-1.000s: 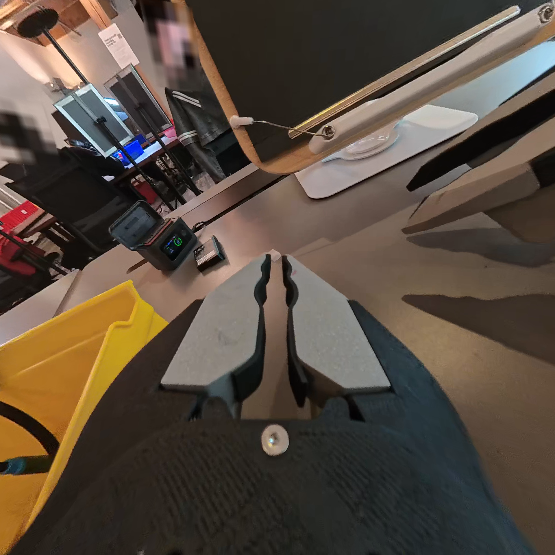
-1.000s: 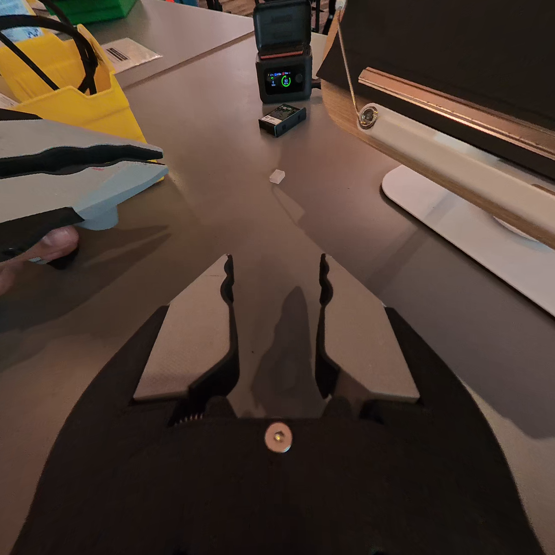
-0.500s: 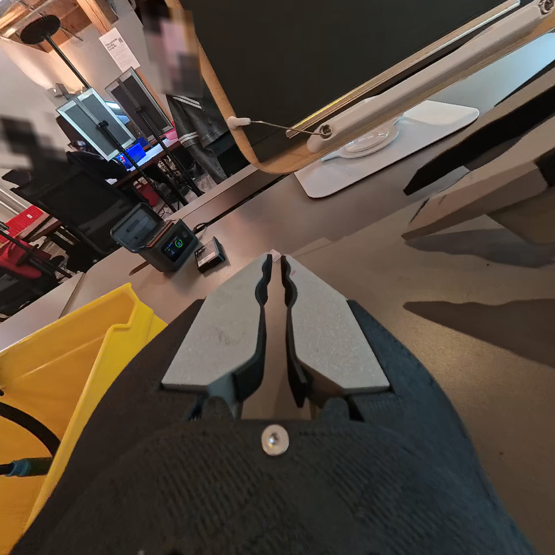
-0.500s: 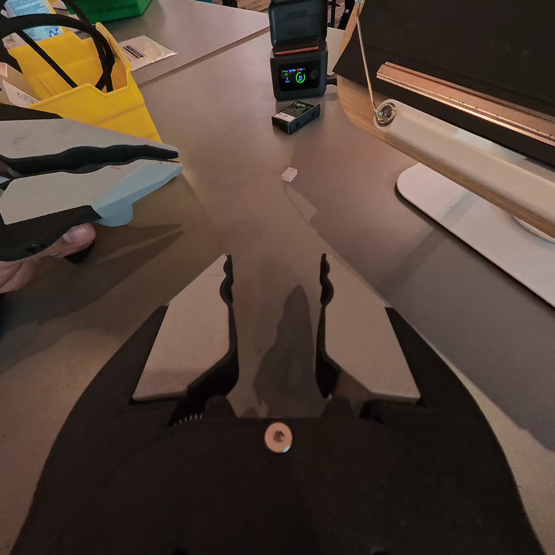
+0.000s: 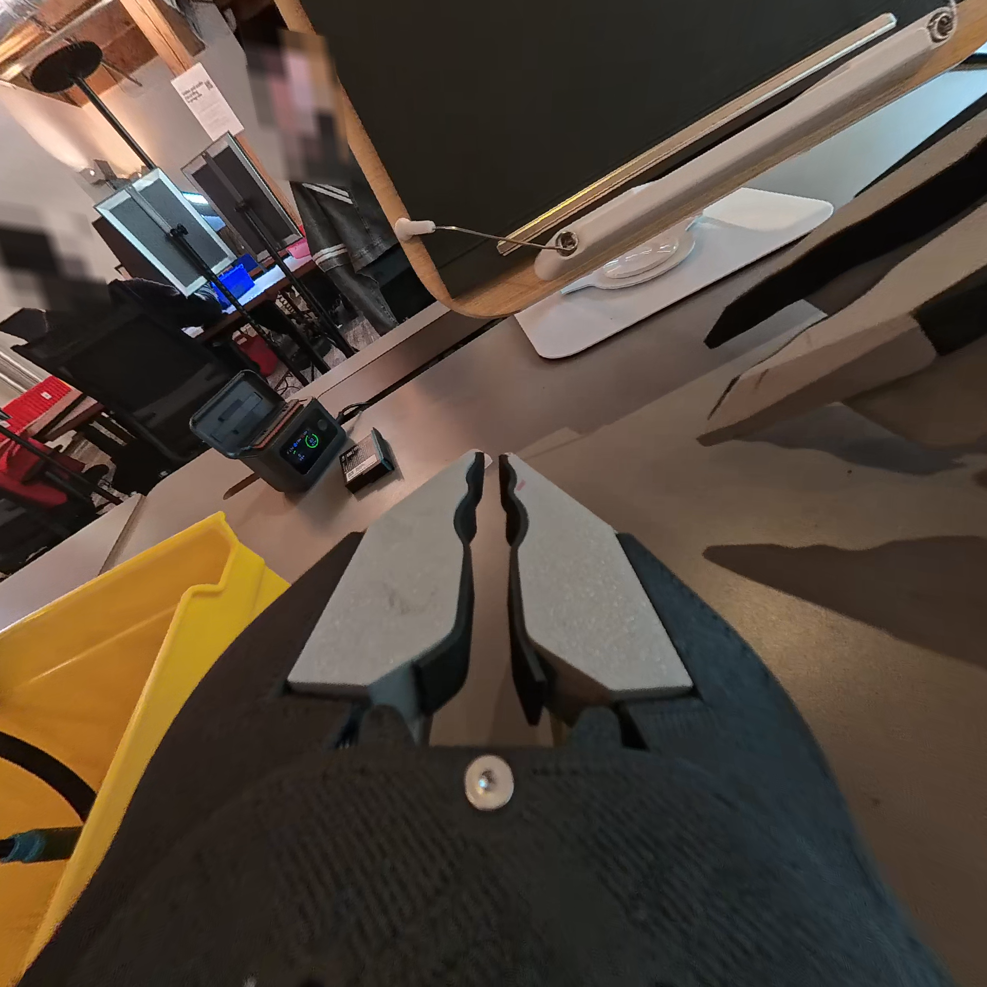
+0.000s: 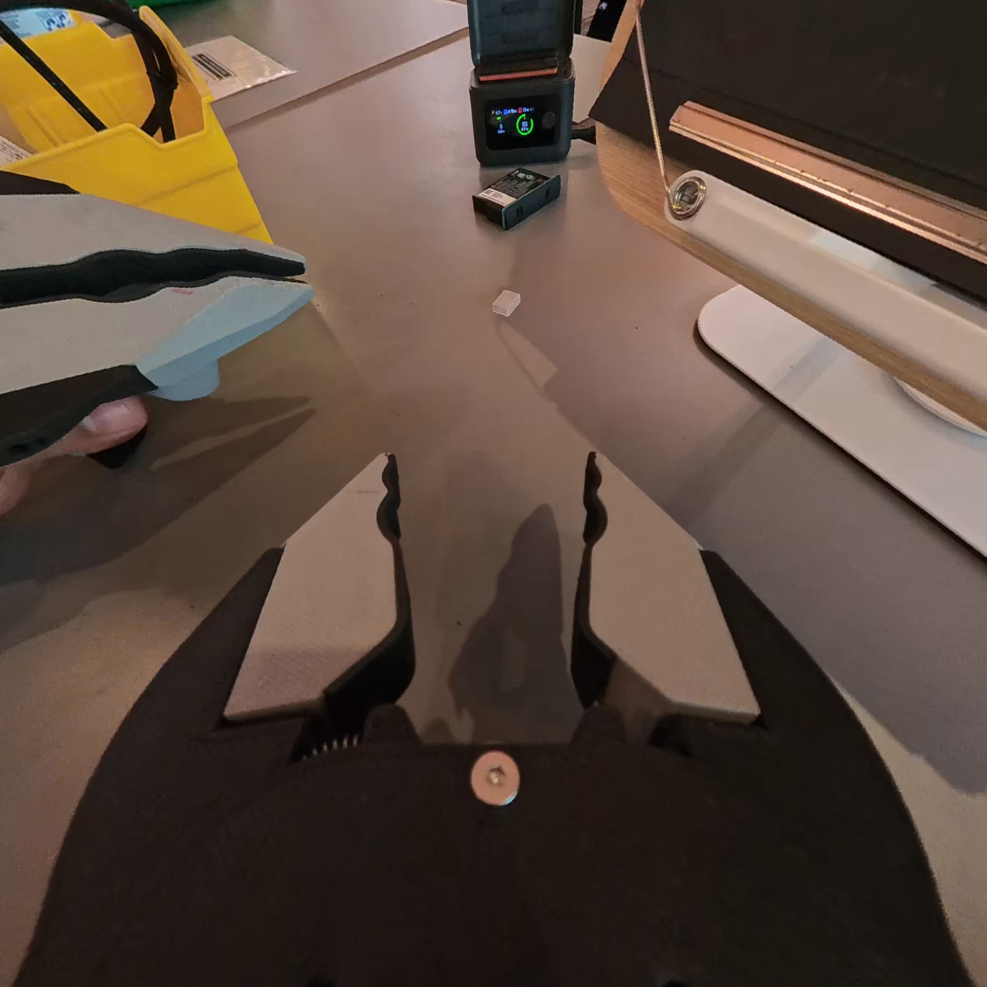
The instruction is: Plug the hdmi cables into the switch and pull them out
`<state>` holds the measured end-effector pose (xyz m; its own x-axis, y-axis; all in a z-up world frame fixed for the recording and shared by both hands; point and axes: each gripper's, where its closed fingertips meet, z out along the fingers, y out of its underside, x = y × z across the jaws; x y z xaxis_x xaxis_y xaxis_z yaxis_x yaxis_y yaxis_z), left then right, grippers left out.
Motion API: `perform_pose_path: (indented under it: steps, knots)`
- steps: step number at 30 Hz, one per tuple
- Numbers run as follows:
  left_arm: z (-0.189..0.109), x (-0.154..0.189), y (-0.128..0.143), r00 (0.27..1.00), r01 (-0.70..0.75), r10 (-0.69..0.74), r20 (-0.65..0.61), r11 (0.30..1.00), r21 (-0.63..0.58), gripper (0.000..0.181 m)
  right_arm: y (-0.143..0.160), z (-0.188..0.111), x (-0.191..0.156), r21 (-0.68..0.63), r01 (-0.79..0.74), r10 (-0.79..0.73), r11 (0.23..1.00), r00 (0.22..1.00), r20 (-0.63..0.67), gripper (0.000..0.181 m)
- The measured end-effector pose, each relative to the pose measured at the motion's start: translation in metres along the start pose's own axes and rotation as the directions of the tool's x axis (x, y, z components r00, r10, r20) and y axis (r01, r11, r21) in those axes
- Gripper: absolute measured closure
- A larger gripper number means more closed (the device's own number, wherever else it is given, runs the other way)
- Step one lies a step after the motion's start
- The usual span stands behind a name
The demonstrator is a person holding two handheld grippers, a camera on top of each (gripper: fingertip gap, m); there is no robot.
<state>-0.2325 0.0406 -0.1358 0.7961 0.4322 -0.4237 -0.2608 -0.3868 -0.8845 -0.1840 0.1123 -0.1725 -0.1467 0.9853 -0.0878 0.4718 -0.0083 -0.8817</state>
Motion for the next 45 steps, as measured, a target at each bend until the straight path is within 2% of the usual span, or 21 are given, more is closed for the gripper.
perform_pose_path:
  steps: [10, 14, 16, 18, 22, 24, 27, 30, 31, 33, 35, 37, 39, 42, 43, 45]
  knots:
    - [0.000, 0.002, -0.001, 1.000, -0.022, 0.022, 0.004, 1.000, 0.002, 0.180, 0.002, 0.002, 0.000, -0.015, -0.006, 0.007, 1.000, 1.000, 0.008, 0.115]
    - [-0.006, 0.006, -0.011, 1.000, 0.001, -0.001, 0.014, 0.998, 0.061, 0.181, 0.002, 0.005, -0.001, -0.029, -0.019, 0.020, 0.999, 1.000, 0.014, 0.116]
    - [-0.012, 0.011, -0.013, 0.999, 0.037, -0.038, 0.022, 0.998, 0.048, 0.179, 0.002, 0.005, -0.001, -0.026, -0.018, 0.019, 0.999, 1.000, 0.015, 0.116]
    - [-0.027, 0.032, -0.019, 0.990, 0.128, -0.125, -0.069, 0.991, 0.041, 0.173, 0.000, 0.003, -0.002, -0.012, -0.011, 0.011, 1.000, 1.000, 0.021, 0.117]
    - [-0.080, 0.053, -0.047, 0.943, 0.257, -0.242, -0.227, 0.966, 0.038, 0.162, -0.001, 0.002, -0.003, -0.003, -0.004, 0.004, 1.000, 1.000, 0.023, 0.119]
    - [-0.110, 0.039, -0.068, 0.923, 0.305, -0.282, -0.261, 0.951, 0.053, 0.159, 0.000, 0.003, -0.004, -0.008, 0.000, 0.000, 1.000, 1.000, 0.024, 0.119]
    - [-0.137, -0.041, -0.079, 0.958, 0.281, -0.277, -0.079, 0.958, 0.051, 0.160, 0.000, 0.003, -0.004, -0.013, 0.007, -0.006, 1.000, 1.000, 0.023, 0.120]
    - [-0.155, -0.160, -0.058, 0.933, 0.281, -0.272, 0.234, 0.960, -0.005, 0.166, 0.001, 0.003, -0.005, -0.015, 0.010, -0.010, 1.000, 1.000, 0.023, 0.120]
    - [-0.158, -0.190, -0.041, 0.914, 0.301, -0.271, 0.301, 0.952, -0.058, 0.162, 0.001, 0.003, -0.005, -0.015, 0.009, -0.009, 1.000, 1.000, 0.023, 0.120]
    - [-0.156, -0.224, 0.008, 0.897, 0.377, -0.291, 0.333, 0.897, -0.229, 0.152, 0.001, 0.003, -0.005, -0.015, 0.005, -0.004, 1.000, 1.000, 0.027, 0.120]
    - [-0.152, -0.236, 0.055, 0.865, 0.480, -0.358, 0.352, 0.795, -0.371, 0.148, 0.001, 0.003, -0.004, -0.016, -0.001, 0.001, 1.000, 1.000, 0.030, 0.120]
    - [-0.146, -0.237, 0.083, 0.827, 0.557, -0.425, 0.368, 0.703, -0.442, 0.142, 0.001, 0.004, -0.004, -0.018, -0.002, 0.003, 1.000, 0.999, 0.032, 0.121]
    - [-0.139, -0.240, 0.097, 0.818, 0.573, -0.425, 0.388, 0.665, -0.479, 0.133, 0.001, 0.004, -0.004, -0.021, 0.000, 0.001, 1.000, 1.000, 0.030, 0.121]
    - [-0.134, -0.244, 0.121, 0.834, 0.548, -0.339, 0.436, 0.602, -0.580, 0.130, 0.001, 0.004, -0.004, -0.019, 0.004, -0.003, 1.000, 1.000, 0.026, 0.121]
    - [-0.135, -0.245, 0.129, 0.837, 0.542, -0.306, 0.454, 0.578, -0.610, 0.135, 0.001, 0.003, -0.004, -0.017, 0.003, -0.003, 1.000, 1.000, 0.026, 0.122]
    - [-0.132, -0.247, 0.134, 0.845, 0.525, -0.264, 0.465, 0.573, -0.630, 0.138, 0.001, 0.004, -0.005, -0.021, 0.000, 0.001, 1.000, 1.000, 0.030, 0.122]
